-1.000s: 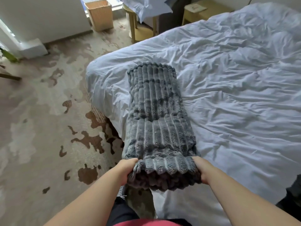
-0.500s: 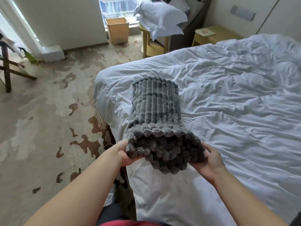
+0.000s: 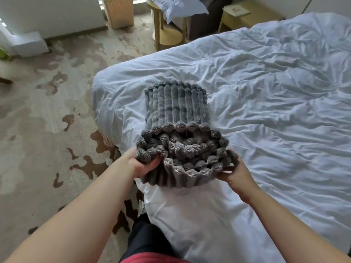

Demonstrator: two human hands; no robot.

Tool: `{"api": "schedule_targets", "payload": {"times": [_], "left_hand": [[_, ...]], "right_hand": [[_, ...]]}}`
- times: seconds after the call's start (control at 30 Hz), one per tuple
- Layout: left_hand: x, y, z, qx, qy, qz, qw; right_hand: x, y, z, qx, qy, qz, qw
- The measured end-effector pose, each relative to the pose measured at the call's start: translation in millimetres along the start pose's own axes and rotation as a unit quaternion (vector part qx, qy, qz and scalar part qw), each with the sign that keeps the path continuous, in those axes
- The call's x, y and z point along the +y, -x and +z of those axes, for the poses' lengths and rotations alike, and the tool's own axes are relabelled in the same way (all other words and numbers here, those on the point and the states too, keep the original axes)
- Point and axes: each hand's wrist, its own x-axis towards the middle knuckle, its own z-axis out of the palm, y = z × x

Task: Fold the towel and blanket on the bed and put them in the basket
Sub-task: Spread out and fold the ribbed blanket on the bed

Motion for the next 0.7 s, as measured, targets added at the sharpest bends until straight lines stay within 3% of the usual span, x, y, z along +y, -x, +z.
{"api": "schedule_targets", "payload": {"times": [0.1,0.2,0.27,0.33,0.4,0.5,0.6,0.7], "left_hand": [[30.7,-18.4,15.8,-0.011,0.035,0.014,0.999],[60.2,-38.0,21.9,-0.017,0.050,0.094,0.994],[71.9,-50.8,20.5,0.030,-0.071,0.167,0.983],[79.4,-63.4,16.0,0.075,-0.249,0.242,0.935],[87.7,-77.8,4.8,0.023,-0.341,0.264,0.902],[97.7,-93.0,-12.3,-0.045,-0.434,0.264,0.860],[95.2,-106.5,-10.5,-0.007,-0.504,0.328,0.799],[85.8,-111.8,-0.6,0.002,-0.494,0.383,0.781]], "right_hand": [[-12.5,-40.6,13.7,0.046,0.027,-0.014,0.998],[-16.3,-86.7,22.6,0.059,-0.012,0.021,0.998],[-16.9,-117.4,28.4,0.050,-0.020,0.059,0.997],[-16.2,-148.2,34.0,0.062,-0.015,0.087,0.994],[-12.7,-174.1,37.9,0.082,0.008,0.102,0.991],[-1.5,-200.9,37.1,0.100,0.015,0.155,0.983],[10.5,-210.9,33.7,0.066,0.022,0.223,0.972],[14.8,-207.3,28.7,0.042,-0.017,0.229,0.972]]}}
